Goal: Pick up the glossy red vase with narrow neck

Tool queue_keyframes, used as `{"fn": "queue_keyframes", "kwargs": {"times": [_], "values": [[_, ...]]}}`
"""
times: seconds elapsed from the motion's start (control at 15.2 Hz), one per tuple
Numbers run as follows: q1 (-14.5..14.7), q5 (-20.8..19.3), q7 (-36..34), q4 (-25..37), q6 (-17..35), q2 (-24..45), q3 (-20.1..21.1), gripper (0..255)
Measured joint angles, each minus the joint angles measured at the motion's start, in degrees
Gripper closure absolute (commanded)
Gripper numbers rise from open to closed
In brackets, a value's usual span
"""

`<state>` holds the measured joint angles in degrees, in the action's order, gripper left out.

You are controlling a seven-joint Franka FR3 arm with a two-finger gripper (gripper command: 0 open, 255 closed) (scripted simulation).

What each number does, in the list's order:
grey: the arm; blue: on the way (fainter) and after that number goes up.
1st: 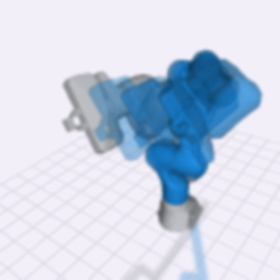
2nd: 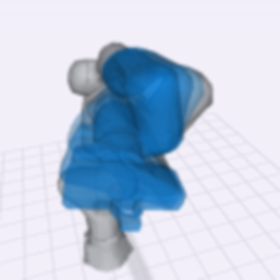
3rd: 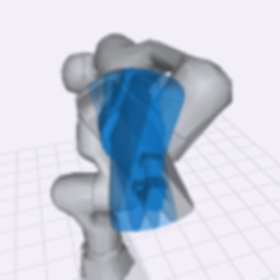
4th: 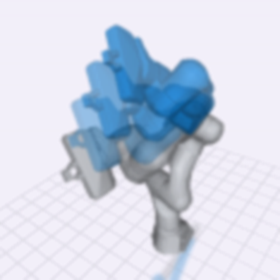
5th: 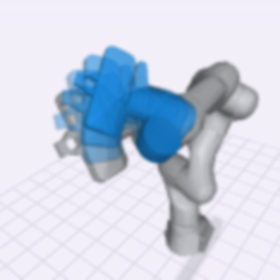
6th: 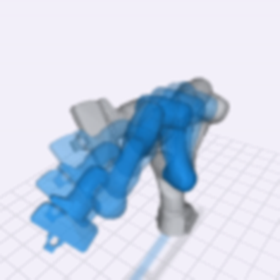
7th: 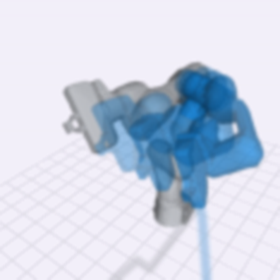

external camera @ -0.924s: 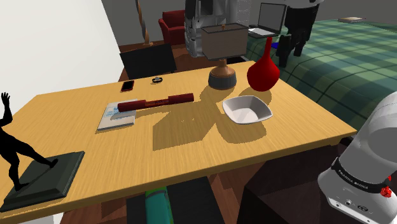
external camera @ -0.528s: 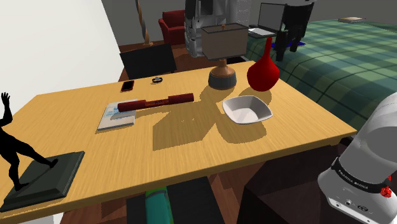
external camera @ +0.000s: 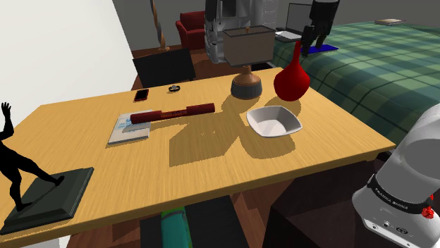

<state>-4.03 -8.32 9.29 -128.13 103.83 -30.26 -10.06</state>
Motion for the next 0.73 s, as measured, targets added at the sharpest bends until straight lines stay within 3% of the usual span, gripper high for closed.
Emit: {"fn": "queue_keyframes", "kwargs": {"times": [0.4,0.73], "values": [[-0.4,2.5,7.4,8.1,4.3,10.1,-6.3,0],[-0.7,7.4,14.6,17.7,6.0,20.3,-11.3,0]]}}
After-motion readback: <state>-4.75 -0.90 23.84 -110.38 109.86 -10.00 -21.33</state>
